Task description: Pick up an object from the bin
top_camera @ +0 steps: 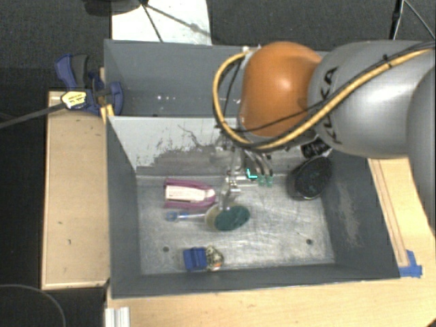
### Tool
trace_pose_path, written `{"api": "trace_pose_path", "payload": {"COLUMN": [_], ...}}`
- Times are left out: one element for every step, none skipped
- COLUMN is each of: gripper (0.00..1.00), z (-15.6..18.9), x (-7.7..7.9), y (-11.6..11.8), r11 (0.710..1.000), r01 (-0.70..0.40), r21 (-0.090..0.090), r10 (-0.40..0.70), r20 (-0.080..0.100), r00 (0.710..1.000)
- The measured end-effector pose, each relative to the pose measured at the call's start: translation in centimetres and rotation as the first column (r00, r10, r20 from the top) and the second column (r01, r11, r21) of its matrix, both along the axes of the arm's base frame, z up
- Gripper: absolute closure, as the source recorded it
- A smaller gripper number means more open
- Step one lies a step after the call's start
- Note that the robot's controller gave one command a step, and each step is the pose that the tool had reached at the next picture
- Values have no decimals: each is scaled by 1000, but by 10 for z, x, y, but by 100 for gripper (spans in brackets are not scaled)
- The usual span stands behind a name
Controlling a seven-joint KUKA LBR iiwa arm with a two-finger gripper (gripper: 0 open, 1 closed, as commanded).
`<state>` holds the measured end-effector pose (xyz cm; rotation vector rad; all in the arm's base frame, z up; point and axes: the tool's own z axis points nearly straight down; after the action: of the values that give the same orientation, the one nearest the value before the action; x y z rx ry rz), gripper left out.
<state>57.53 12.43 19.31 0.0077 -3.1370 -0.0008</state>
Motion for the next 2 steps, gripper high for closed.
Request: {"api": "trace_pose_path", "payload": {"gripper": [0, 100], "z": [-98, -99], "x": [-20, -22], "y": [7, 8], "r11": [945, 945], "r01": [-327, -326], "r21": [-3, 0], "r10": [327, 326], "r20": [32, 25], "r00": [945, 945]}}
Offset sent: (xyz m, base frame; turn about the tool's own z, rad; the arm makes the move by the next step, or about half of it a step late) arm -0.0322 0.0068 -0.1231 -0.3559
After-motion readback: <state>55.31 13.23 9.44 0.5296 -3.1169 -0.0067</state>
